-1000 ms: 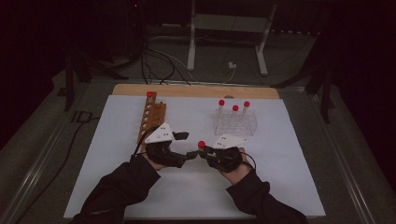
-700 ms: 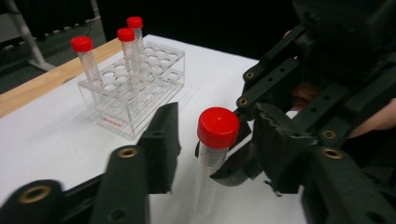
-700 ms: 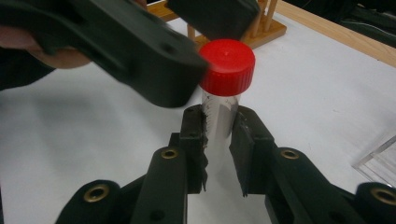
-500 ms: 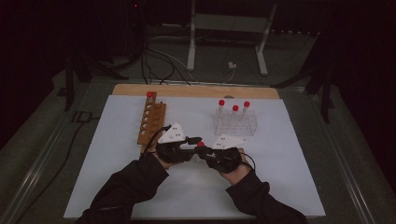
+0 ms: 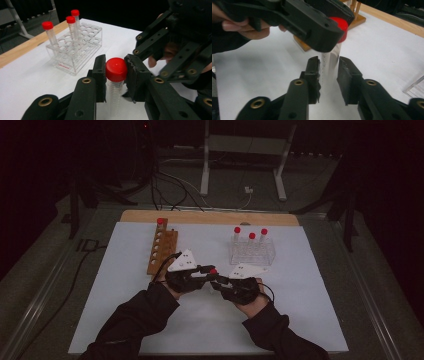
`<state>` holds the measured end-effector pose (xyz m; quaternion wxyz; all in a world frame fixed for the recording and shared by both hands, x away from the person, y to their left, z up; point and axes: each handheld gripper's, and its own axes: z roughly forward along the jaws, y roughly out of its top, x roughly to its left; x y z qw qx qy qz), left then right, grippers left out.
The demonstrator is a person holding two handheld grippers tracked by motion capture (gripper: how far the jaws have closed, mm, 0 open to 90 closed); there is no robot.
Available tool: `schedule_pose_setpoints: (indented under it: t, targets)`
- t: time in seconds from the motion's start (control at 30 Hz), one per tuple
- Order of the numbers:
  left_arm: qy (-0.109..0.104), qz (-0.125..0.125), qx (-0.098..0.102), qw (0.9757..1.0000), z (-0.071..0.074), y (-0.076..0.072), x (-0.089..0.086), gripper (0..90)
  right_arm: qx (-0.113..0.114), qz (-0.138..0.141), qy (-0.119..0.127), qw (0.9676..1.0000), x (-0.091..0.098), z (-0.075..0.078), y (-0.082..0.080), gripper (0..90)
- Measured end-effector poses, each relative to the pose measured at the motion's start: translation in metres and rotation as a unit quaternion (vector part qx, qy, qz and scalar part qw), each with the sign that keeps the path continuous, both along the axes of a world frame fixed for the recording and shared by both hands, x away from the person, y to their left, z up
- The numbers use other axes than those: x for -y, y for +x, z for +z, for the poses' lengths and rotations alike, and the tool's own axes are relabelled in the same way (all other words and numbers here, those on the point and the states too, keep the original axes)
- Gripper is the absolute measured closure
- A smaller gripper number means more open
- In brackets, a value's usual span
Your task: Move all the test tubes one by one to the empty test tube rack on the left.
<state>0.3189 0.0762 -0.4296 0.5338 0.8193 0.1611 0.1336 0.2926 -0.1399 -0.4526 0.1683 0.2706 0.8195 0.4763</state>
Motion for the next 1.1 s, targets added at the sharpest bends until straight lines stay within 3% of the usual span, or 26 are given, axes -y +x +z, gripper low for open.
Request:
schedule_pose_setpoints:
  t: [0.37, 0.5, 0.7, 0.87, 1.1]
  targets:
    - [-0.011, 0.051, 0.021, 0.9984, 0.024, 0.014, -0.034, 72.0, 0.013, -0.001, 0.013, 0.9998, 0.003, 0.006, -0.004, 34.7]
    - [-0.016, 0.075, 0.027, 0.9967, 0.031, 0.021, -0.047, 72.0, 0.001, 0.002, 0.012, 0.9999, 0.001, 0.006, -0.003, 17.3]
    - [-0.012, 0.113, 0.04, 0.9927, 0.04, 0.032, -0.064, 72.0, -0.005, 0.0, 0.033, 0.9994, 0.002, 0.008, -0.002, 3.2]
    - [-0.013, 0.143, 0.044, 0.9886, 0.049, 0.043, -0.077, 72.0, -0.004, 0.018, 0.051, 0.9985, 0.008, 0.012, -0.003, 0.0]
    - [-0.019, 0.175, 0.046, 0.9834, 0.055, 0.058, -0.092, 72.0, 0.007, 0.023, 0.057, 0.9981, 0.01, 0.015, -0.006, 0.0]
